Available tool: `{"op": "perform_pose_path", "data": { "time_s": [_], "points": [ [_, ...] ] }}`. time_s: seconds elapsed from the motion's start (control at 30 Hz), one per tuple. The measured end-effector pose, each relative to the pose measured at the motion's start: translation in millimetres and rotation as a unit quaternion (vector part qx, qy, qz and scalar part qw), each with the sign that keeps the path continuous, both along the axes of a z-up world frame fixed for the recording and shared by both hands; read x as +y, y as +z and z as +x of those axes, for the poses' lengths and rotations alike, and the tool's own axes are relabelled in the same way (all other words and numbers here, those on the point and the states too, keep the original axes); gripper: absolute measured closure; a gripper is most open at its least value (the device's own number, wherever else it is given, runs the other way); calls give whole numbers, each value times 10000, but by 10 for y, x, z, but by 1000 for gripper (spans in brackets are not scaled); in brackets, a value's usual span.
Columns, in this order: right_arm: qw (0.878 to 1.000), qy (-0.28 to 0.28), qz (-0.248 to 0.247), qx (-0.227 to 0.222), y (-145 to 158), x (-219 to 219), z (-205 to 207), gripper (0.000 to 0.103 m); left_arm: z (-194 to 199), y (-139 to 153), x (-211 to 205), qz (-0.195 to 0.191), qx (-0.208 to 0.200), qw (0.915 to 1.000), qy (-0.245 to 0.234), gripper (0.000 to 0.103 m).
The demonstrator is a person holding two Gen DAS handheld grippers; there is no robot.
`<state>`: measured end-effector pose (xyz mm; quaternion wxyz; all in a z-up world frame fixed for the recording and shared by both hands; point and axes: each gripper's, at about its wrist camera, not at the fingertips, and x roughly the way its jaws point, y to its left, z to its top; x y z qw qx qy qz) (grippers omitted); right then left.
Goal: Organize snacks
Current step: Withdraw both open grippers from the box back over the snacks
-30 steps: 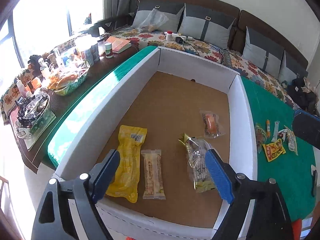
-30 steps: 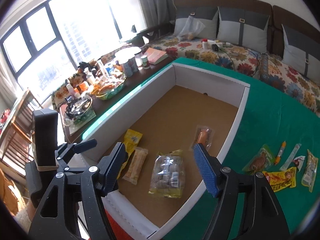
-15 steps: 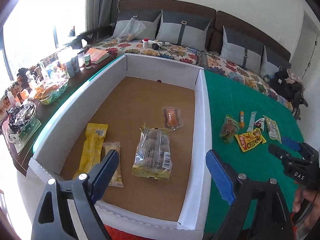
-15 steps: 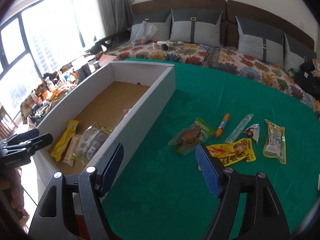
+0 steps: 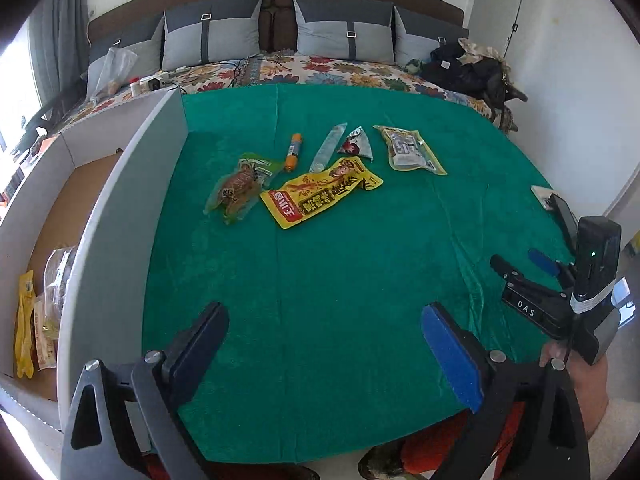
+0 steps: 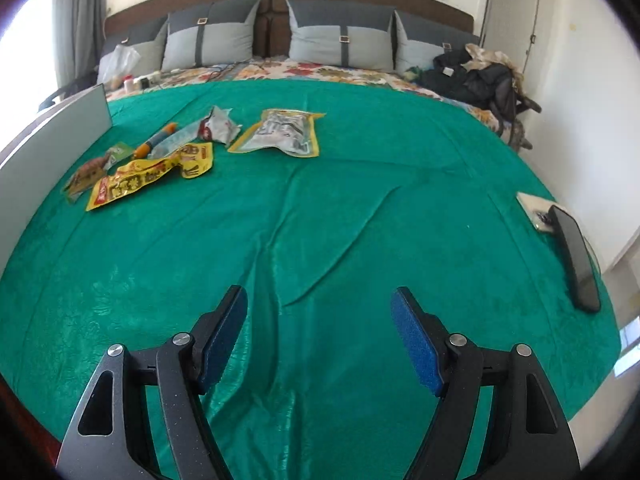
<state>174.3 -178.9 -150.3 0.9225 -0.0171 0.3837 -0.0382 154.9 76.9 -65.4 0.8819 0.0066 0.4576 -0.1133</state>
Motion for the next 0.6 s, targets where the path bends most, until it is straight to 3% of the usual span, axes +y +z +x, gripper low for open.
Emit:
{"op": "perform_pose_path", "data": {
  "time_s": [0.2,0.47,0.6],
  "points": [
    [9990,-398,73,209,-47,-400,204,25,337,-524,-411,544,229,9982,-124,7],
    [9959,-705,352,437,-88,-877,549,25,760,-936,-473,536,389,9977,171,5],
    [9933,-691,733,566,-169,-992,651,25,822,-978,-427,446,196,9984,278,2]
  ]
}}
